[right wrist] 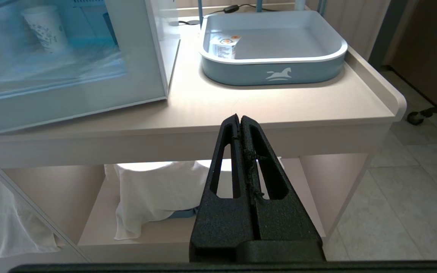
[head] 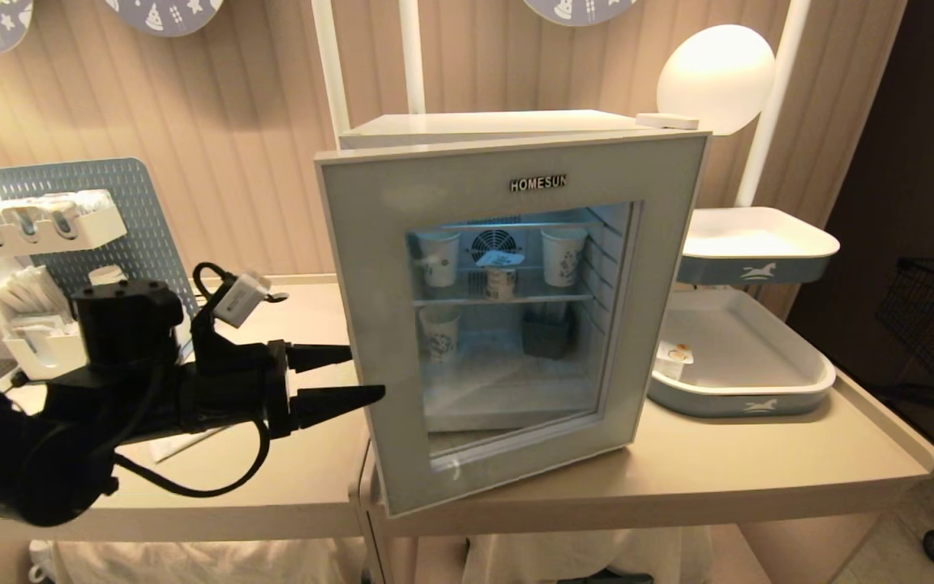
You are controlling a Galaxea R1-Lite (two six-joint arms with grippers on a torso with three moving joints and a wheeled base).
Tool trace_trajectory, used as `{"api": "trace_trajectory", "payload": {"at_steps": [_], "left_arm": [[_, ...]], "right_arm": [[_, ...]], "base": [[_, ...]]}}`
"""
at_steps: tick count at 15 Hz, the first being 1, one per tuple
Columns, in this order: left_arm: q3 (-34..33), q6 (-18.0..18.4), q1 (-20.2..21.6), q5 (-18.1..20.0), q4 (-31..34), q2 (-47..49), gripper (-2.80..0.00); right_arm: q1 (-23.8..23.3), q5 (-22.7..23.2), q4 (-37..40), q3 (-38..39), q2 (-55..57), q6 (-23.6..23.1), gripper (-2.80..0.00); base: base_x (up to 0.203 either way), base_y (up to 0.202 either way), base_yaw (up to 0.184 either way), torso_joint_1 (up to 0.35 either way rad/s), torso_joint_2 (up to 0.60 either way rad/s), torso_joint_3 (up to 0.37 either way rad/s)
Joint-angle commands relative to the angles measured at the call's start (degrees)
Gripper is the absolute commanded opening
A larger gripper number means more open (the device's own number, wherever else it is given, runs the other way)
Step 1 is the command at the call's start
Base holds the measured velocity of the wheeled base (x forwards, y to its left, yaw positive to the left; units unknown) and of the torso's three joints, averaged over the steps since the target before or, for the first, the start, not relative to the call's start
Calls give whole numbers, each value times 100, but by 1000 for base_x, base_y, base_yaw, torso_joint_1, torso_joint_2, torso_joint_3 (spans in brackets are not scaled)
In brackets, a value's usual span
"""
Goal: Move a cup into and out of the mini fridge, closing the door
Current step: Open the freezer door
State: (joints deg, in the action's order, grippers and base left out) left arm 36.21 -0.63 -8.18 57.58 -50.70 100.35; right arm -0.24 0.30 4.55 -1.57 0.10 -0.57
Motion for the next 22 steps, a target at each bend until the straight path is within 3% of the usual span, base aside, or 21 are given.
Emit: {"api": "trace_trajectory", "payload": {"at_steps": [1, 5, 6, 9, 11, 14, 18, 22], "left_arm": [[-367, 58, 175, 8, -21, -556, 0], [-396, 61, 1032, -3, -24, -156, 0], [-253, 55, 1228, -20, -25, 144, -280], [76, 96, 1536, -75, -27, 799, -280], [103, 104, 1420, -72, -23, 813, -280], [116, 92, 859, -106, -19, 844, -280], [-35, 89, -127, -626, -27, 782, -280], [-352, 86, -346, -640, -19, 348, -280]], "right_arm": [[-2, 5, 2, -1, 17, -4, -280], [-2, 5, 2, -1, 8, -7, -280], [-2, 5, 8, -1, 14, -9, -280], [-2, 5, 3, -1, 8, -13, -280], [-1, 5, 11, -1, 8, -13, -280], [-2, 5, 11, -1, 8, -13, -280], [-2, 5, 11, -1, 8, -10, -280], [-2, 5, 3, -1, 9, -13, -280]], "base": [[0, 0, 0, 0, 0, 0], [0, 0, 0, 0, 0, 0], [0, 0, 0, 0, 0, 0], [0, 0, 0, 0, 0, 0], [0, 0, 0, 0, 0, 0], [0, 0, 0, 0, 0, 0], [0, 0, 0, 0, 0, 0], [0, 0, 0, 0, 0, 0]]}}
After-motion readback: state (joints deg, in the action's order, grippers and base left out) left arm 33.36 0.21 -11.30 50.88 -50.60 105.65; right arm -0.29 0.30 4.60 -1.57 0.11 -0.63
